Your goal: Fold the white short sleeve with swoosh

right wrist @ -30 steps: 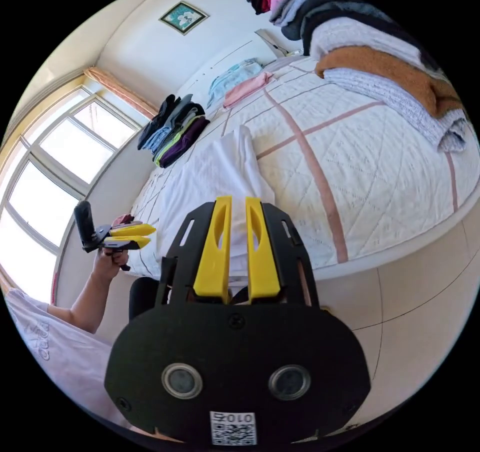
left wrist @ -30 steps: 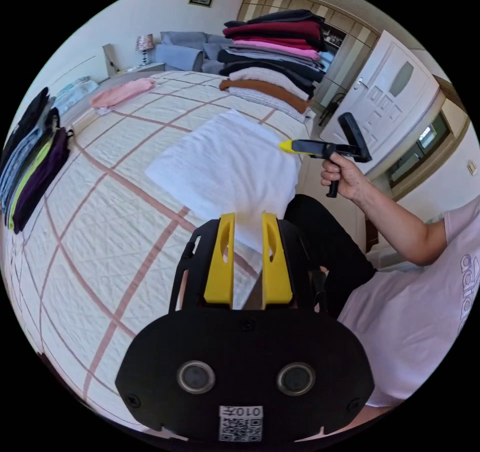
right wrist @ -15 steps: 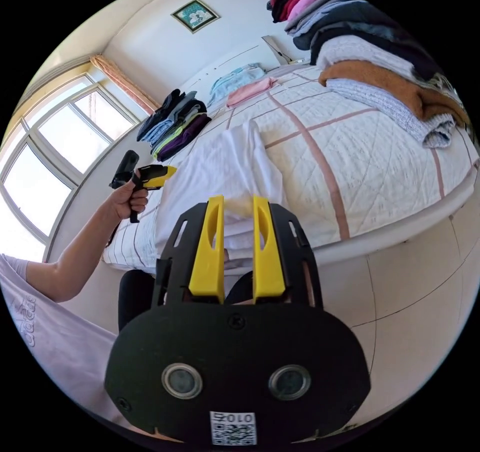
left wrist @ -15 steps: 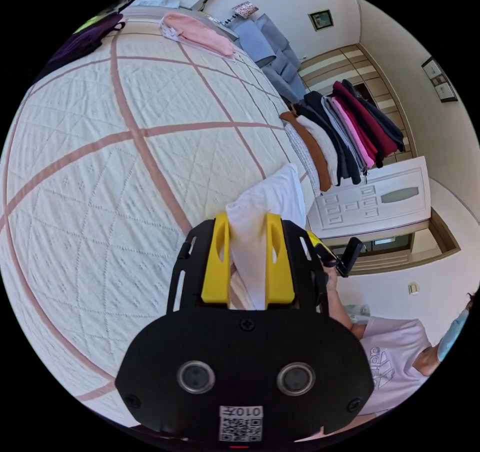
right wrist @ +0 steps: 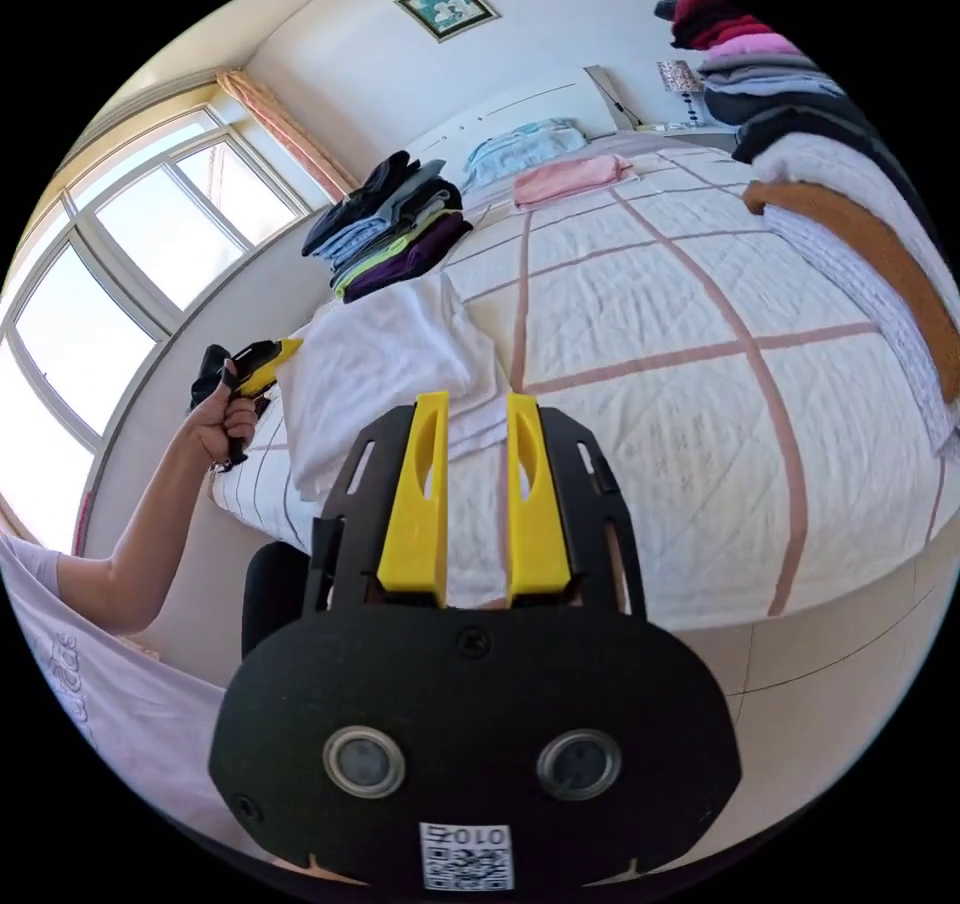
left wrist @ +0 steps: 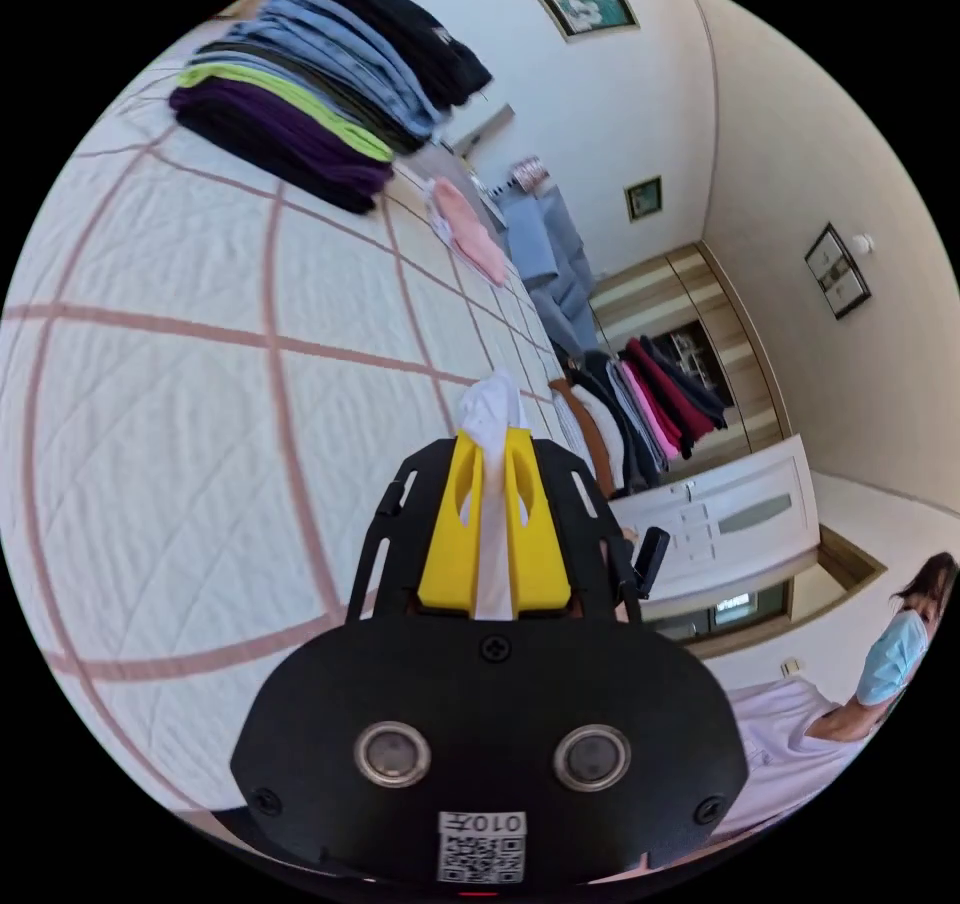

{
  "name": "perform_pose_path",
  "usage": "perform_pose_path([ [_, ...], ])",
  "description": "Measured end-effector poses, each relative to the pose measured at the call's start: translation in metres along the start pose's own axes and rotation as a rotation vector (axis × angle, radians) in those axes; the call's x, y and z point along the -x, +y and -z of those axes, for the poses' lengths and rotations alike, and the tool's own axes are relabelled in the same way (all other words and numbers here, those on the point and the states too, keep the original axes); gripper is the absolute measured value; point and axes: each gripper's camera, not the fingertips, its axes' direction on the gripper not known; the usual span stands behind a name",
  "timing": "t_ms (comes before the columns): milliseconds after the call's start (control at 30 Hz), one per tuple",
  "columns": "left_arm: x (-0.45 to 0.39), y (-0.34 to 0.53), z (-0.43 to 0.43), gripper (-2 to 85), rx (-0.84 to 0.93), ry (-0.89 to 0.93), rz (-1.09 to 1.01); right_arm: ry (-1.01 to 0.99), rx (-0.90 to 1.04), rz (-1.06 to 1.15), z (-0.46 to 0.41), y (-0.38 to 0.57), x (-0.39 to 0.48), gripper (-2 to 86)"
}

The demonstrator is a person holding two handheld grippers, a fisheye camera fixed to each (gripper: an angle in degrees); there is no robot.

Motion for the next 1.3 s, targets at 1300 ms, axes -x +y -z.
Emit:
perform_pose_path([
  [1300,0.095,0.062,0.162,3.3,-0.116,0.083,0.187,-0.771,0.333,-0.408,-0.088,-0.034,0.027,11.1],
])
